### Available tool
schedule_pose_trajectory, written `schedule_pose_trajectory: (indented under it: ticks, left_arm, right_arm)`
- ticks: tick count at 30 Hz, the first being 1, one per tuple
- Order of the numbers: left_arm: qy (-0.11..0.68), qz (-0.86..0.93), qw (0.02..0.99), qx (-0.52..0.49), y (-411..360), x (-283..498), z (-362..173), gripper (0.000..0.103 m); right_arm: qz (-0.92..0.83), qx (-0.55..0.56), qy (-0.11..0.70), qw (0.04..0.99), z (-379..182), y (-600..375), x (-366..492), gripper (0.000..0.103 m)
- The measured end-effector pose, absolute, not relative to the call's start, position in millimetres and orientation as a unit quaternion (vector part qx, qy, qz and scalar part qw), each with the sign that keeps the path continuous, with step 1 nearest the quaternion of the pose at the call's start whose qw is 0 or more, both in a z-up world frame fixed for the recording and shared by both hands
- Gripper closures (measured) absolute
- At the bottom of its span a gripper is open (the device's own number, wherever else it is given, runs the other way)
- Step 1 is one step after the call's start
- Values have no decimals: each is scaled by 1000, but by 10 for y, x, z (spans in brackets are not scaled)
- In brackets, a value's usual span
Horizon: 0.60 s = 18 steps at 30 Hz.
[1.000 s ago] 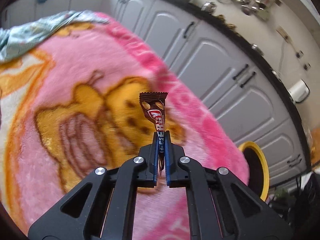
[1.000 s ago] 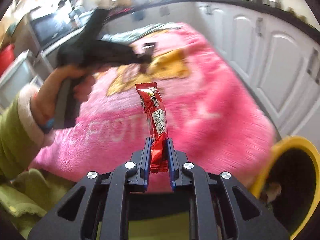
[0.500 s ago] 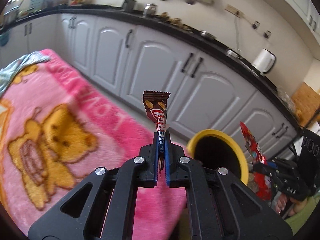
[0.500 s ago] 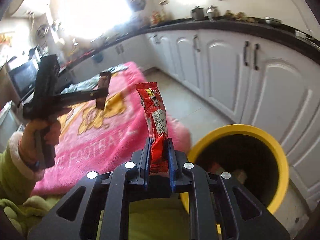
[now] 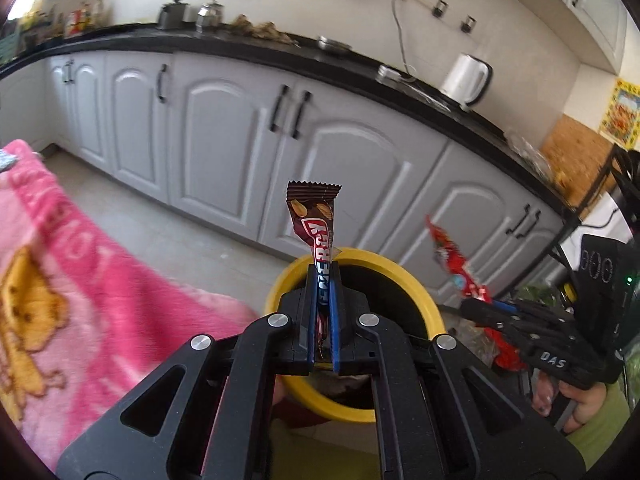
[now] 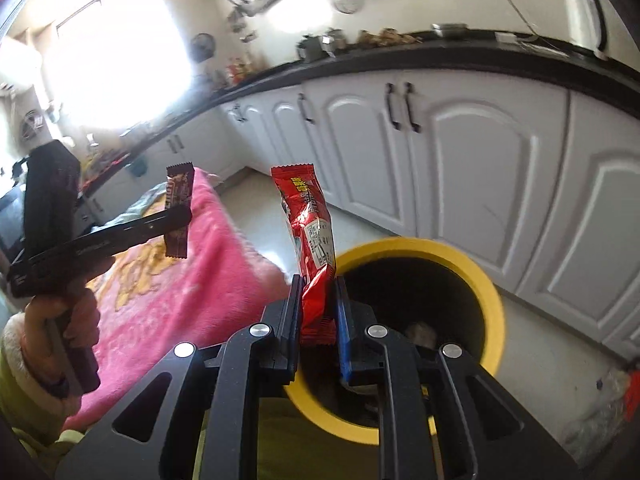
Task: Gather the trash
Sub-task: 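Carry the chocolate bar and red wrapper over the bin, then open both tools over the bin to drop the chocolate bar and wrapper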
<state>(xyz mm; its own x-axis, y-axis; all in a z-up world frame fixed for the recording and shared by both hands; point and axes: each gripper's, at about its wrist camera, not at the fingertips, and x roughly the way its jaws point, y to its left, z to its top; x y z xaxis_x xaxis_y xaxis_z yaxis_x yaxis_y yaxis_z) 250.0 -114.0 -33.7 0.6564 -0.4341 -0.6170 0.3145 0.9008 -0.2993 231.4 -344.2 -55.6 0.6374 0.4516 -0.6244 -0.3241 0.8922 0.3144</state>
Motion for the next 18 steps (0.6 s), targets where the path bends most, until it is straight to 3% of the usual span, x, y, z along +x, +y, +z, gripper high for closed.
schedule_pose_trajectory:
  ticks: [8,10,11,12,16,18]
  left_arm:
    - [388,-234,889,-64,-1597,2638,-665,100]
    - [398,-238,883,-68,-1636,2691,-732,97]
    - [403,-241,880,-72,-1652,2712,-774,85]
    - [405,-241,879,-73,-1660,2720,-801,67]
    - [410,-244,876,-73,-1658,2696,-869,47]
    - [408,-243,877,-74,-1637,2662,-858,32]
  right_arm:
    - [187,133,396,889,-899,-3653,2422,84]
    - [176,140,402,888,-969,-3682,2438,71]
    - [167,143,403,889,-989,-3705,2444,54]
    - [162,146,402,889,-995,-3724,2449,49]
    - [149,160,401,890,-995,-3843,2378,48]
    - [143,158,396,893,-958,-3867,2309,42]
